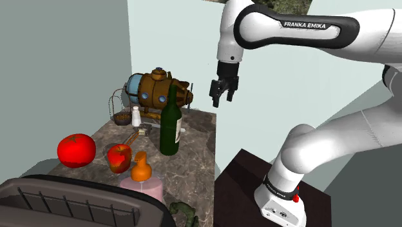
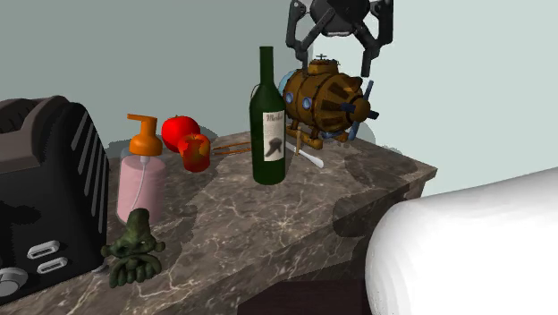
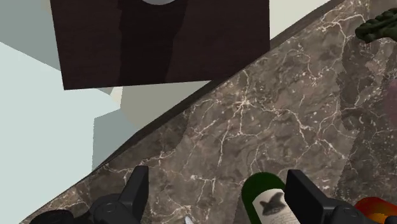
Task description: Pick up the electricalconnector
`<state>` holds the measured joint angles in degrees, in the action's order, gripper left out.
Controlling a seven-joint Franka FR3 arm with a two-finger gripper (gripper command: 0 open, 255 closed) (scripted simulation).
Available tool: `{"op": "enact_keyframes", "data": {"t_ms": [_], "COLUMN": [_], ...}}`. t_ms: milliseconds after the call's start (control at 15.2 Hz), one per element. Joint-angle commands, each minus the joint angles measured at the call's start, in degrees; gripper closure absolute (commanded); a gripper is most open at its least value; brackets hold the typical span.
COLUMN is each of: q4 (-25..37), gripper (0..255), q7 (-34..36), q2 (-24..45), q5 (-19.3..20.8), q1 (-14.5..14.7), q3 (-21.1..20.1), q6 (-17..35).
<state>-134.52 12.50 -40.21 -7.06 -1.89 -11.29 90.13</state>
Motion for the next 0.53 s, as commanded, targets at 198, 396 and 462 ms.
{"op": "enact_keyframes", "data": {"t_ms": [198, 396, 462], "q4": [0.3, 1.8, 2.4], "gripper": [0, 0, 0], "q7": [11.7, 18.6, 21.0], "q2": [6.1, 11.2, 13.1], "q5": [-3.5, -4.6, -4.7], "q1": [-1.2, -2.1, -2.5], "q3": [-6.4, -10.1, -11.3], "q6": [6.7, 11.0, 12.4]}}
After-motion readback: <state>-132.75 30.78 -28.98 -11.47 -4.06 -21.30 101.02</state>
